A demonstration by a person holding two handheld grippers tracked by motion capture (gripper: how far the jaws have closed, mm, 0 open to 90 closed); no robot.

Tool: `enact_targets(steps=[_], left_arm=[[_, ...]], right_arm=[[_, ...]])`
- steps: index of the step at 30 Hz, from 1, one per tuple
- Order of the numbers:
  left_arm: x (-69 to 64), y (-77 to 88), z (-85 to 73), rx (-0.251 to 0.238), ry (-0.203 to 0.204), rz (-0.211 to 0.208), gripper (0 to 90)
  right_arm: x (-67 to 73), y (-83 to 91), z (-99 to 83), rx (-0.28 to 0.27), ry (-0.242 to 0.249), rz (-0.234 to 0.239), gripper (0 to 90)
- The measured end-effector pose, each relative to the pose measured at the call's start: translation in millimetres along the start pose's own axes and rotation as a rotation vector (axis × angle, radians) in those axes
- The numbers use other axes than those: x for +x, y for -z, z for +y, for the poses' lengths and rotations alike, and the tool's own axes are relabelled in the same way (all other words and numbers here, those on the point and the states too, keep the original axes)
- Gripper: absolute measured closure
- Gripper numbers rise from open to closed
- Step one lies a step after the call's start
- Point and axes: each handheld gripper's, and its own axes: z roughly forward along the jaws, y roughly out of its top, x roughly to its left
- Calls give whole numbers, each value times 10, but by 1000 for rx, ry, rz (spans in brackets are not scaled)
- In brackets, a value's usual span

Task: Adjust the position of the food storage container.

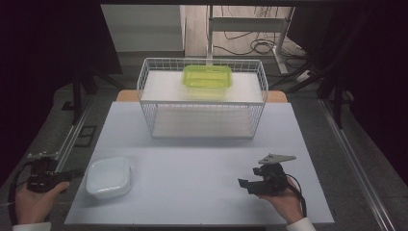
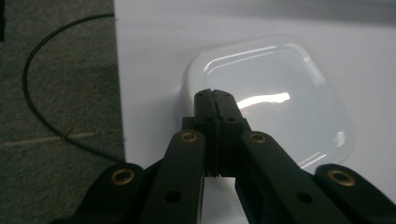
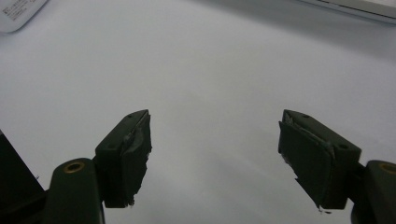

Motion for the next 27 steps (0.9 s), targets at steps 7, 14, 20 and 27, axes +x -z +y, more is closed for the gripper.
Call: enact_targets(steps=[7,14,20,27], left_arm=[[108,-110,-64,42,20,18,897],[139,-222,-95,75,26,16,898],[99,-260,-90,78,18,3,898],[77,-279,-89,80,17,4,898]], right_arm=[[4,-6,3,0,-2,3,253],[-11,15,4,-9,-7,-1,254],[-23,23,6,-10,-9,-3,254],[-23,34,9,-12,-12,-4,253]])
